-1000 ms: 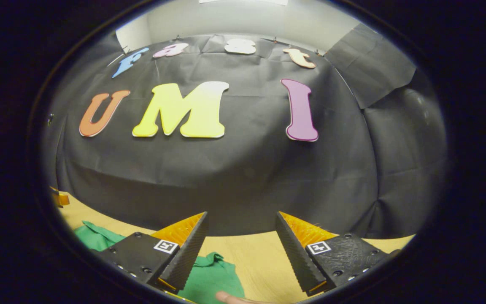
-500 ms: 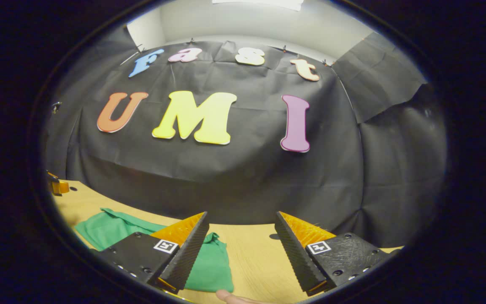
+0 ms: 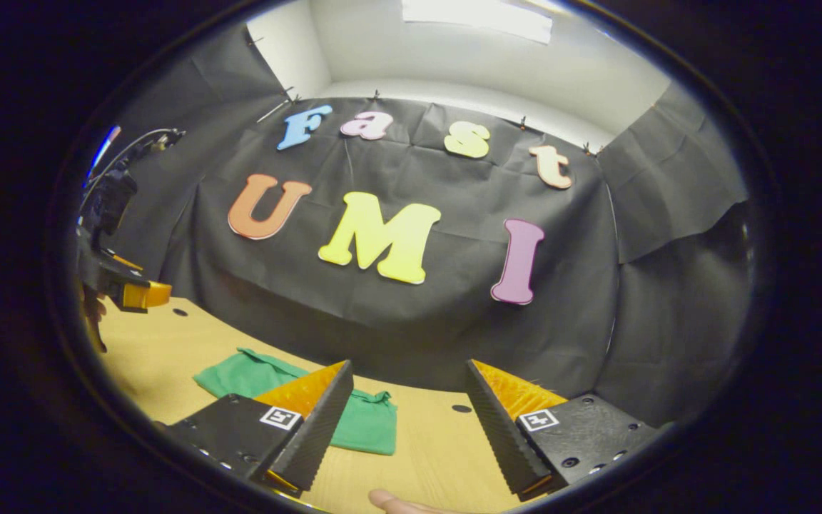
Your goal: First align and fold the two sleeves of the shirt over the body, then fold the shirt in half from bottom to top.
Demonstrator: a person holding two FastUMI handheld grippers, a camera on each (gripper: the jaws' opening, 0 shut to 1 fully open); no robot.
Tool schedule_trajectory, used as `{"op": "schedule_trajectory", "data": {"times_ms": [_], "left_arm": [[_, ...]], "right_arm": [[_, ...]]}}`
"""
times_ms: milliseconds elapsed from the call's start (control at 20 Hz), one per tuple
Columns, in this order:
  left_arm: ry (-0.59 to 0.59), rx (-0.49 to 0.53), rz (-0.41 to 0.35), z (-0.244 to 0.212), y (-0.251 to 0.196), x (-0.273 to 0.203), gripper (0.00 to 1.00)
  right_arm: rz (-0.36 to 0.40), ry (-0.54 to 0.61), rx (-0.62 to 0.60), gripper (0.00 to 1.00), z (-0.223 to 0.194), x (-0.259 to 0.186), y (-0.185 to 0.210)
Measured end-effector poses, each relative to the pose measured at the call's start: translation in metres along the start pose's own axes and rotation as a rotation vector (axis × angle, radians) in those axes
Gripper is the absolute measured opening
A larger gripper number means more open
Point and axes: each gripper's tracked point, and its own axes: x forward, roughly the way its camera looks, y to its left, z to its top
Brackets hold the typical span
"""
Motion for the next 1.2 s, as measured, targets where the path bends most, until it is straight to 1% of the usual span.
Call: {"op": "schedule_trajectory", "data": {"times_ms": [100,200,300,350,400,450,500,600,650,700,750,850,900,1000,1050,1100,1200], "left_arm": [[-0.025,0.015,-0.016,0.021,-0.013,-0.035,1.0],[-0.038,0.043,-0.028,0.036,-0.026,-0.071,1.0],[-0.051,0.06,-0.056,0.048,-0.041,-0.103,1.0],[-0.047,0.056,-0.077,0.049,-0.049,-0.118,1.0],[-0.039,0.052,-0.096,0.05,-0.055,-0.131,1.0],[-0.028,0.05,-0.11,0.05,-0.06,-0.145,1.0],[-0.031,0.064,-0.117,0.052,-0.063,-0.156,1.0],[-0.056,0.083,-0.125,0.057,-0.064,-0.175,1.0],[-0.056,0.078,-0.138,0.055,-0.067,-0.18,1.0],[-0.061,0.067,-0.16,0.054,-0.072,-0.184,1.0],[-0.052,0.078,-0.176,0.053,-0.076,-0.186,1.0],[-0.067,0.075,-0.163,0.056,-0.072,-0.184,1.0],[-0.048,0.066,-0.18,0.049,-0.077,-0.184,1.0],[-0.03,0.059,-0.208,0.047,-0.083,-0.184,1.0],[-0.03,0.06,-0.205,0.047,-0.082,-0.184,1.0],[-0.033,0.062,-0.216,0.047,-0.084,-0.184,1.0],[-0.022,0.052,-0.228,0.043,-0.085,-0.184,1.0]], "right_arm": [[0.001,0.021,0.023,0.96,0.013,-0.029,-0.007],[0.02,0.054,0.046,0.95,0.024,-0.053,-0.011],[0.034,0.098,0.081,0.93,0.032,-0.083,-0.018],[0.041,0.121,0.105,0.96,0.034,-0.095,-0.02],[0.054,0.137,0.13,0.94,0.04,-0.105,-0.021],[0.056,0.147,0.15,0.95,0.046,-0.115,-0.023],[0.046,0.145,0.16,0.95,0.052,-0.122,-0.029],[0.008,0.112,0.133,0.96,0.064,-0.137,-0.045],[-0.005,0.1,0.112,0.94,0.065,-0.142,-0.047],[-0.007,0.097,0.099,0.96,0.066,-0.147,-0.046],[-0.004,0.1,0.093,0.96,0.065,-0.15,-0.043],[-0.006,0.099,0.098,0.96,0.068,-0.154,-0.039],[-0.006,0.089,0.085,0.95,0.073,-0.155,-0.036],[-0.009,0.064,0.056,0.95,0.08,-0.158,-0.032],[-0.002,0.059,0.046,0.93,0.081,-0.158,-0.027],[0.006,0.065,0.042,0.96,0.08,-0.158,-0.021],[0.032,0.094,0.042,0.95,0.074,-0.158,-0.006]]}}
